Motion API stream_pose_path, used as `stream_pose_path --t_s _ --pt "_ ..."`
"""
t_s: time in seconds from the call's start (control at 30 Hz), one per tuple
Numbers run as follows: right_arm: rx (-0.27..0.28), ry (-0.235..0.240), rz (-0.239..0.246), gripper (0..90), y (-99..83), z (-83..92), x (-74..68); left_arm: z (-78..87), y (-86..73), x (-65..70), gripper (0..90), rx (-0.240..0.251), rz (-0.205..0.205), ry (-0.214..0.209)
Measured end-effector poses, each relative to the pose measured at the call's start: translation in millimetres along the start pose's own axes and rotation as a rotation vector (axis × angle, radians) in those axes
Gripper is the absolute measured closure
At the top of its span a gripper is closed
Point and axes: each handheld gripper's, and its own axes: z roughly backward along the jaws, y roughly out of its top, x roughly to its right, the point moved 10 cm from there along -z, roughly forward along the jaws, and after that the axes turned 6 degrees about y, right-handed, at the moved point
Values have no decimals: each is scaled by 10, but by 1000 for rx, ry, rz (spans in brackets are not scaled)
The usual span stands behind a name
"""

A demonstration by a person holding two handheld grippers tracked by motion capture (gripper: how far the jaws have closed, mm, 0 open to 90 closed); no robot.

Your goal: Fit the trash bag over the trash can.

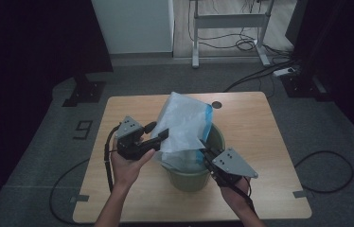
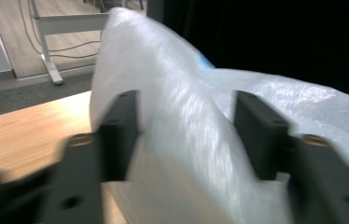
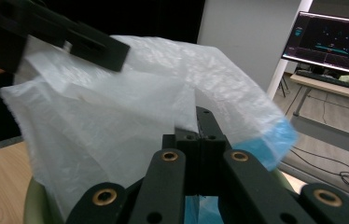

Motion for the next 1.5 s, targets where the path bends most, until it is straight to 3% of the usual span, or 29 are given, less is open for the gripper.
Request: stream_pose_path --t_s 0.03,0.1,0.2,0.23,0.27,0.3,0.33,0.37,0.47,0.5,0.63,0.67,0.73,0.83,1.03,1.27,1.5 --pt "1 8 6 884 2 -6 -26 -11 -31 5 694 -5 -7 -24" --pt "2 16 9 880 1 -15 -56 -9 -36 1 791 -1 -7 -28" --pt "7 28 9 863 3 -20 -83 42 -23 -29 847 38 -5 -34" --pt "16 44 10 811 10 -12 -110 75 -11 -45 875 61 5 -38" --pt "16 44 10 811 10 -12 -110 104 -1 -59 875 79 15 -42" --pt "34 63 1 667 20 14 -145 207 16 -111 887 130 57 -71" --pt "34 63 1 667 20 14 -145 207 16 -111 889 130 57 -71" --pt "43 112 -42 543 18 75 -216 297 3 -172 890 161 87 -86" --pt "61 138 -58 481 25 160 -271 374 -33 -230 890 179 100 -91" --pt "69 148 -71 453 23 231 -285 441 -64 -268 890 201 127 -119" --pt "64 121 -80 436 -7 300 -207 508 -113 -317 890 218 170 -166" --pt "52 103 -102 432 -40 291 -122 523 -126 -324 889 224 178 -184" --pt "45 98 -113 432 -54 280 -92 540 -151 -341 889 230 182 -200" --pt "-1 78 -148 427 -137 161 20 562 -175 -358 889 241 190 -220" --pt "-35 108 -174 421 -208 38 -25 582 -241 -433 884 244 204 -207" --pt "-43 179 -176 384 -253 46 -267 582 -348 -550 872 232 236 -174" --pt "-57 270 -143 361 -264 21 -580 524 -423 -613 868 216 263 -160"
